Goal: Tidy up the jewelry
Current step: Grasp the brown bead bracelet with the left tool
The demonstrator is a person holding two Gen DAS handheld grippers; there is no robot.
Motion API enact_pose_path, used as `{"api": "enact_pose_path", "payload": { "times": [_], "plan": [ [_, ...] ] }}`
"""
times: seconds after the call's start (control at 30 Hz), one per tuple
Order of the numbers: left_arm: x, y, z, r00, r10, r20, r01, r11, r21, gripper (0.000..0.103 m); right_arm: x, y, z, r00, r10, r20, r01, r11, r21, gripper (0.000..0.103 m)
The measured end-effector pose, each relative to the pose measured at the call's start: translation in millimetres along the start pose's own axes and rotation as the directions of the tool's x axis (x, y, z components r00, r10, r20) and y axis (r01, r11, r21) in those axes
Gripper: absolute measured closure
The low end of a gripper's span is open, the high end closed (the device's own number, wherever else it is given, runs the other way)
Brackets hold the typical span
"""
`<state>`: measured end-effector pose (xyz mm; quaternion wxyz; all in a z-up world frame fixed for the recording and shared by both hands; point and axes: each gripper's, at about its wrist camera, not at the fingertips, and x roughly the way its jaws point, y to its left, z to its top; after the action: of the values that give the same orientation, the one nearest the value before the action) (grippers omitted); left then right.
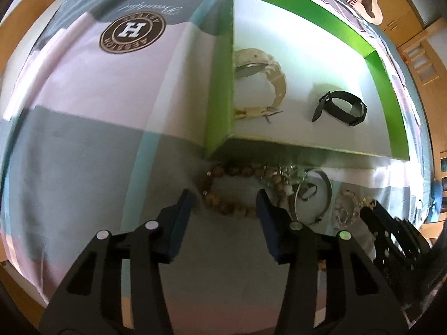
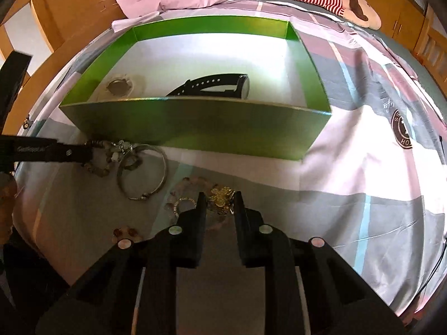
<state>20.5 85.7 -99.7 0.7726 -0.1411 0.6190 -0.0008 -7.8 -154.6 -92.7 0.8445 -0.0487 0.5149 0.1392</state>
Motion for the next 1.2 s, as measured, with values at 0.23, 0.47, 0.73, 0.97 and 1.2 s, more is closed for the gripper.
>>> {"api": "enact_pose_path", "payload": {
  "times": [0.23,0.47,0.73,0.97,1.2],
  "plan": [
    [8,-9,2,0.996,0.084,0.014,-0.084,0.996,0.025,0.085,-1,4,-4,1.0,0.002,-0.003,-0.002,1.0,-0.012,0.083],
    [-13,-17,-22,0.997,-0.074,-0.008,0.074,0.99,0.119,0.092,-10,-7,-6,1.0,-0.009,0.011,0.009,1.0,0.017,0.083],
    [-13,-29,-47,0.996,-0.078,-0.031,0.082,0.977,0.195,0.086,-7,-26,-12,0.998,-0.055,-0.017,0.056,0.996,0.067,0.083],
    [-6,-16,-33,1.0,-0.016,-0.023,0.02,0.986,0.164,0.058,3,-24,-16,0.996,-0.075,-0.047,0.078,0.996,0.046,0.061],
    [7,-38,-37,0.999,0.039,-0.012,-0.036,0.975,0.221,0.056,10,-27,-20,0.995,-0.07,-0.067,0.073,0.996,0.055,0.061]
  ]
}}
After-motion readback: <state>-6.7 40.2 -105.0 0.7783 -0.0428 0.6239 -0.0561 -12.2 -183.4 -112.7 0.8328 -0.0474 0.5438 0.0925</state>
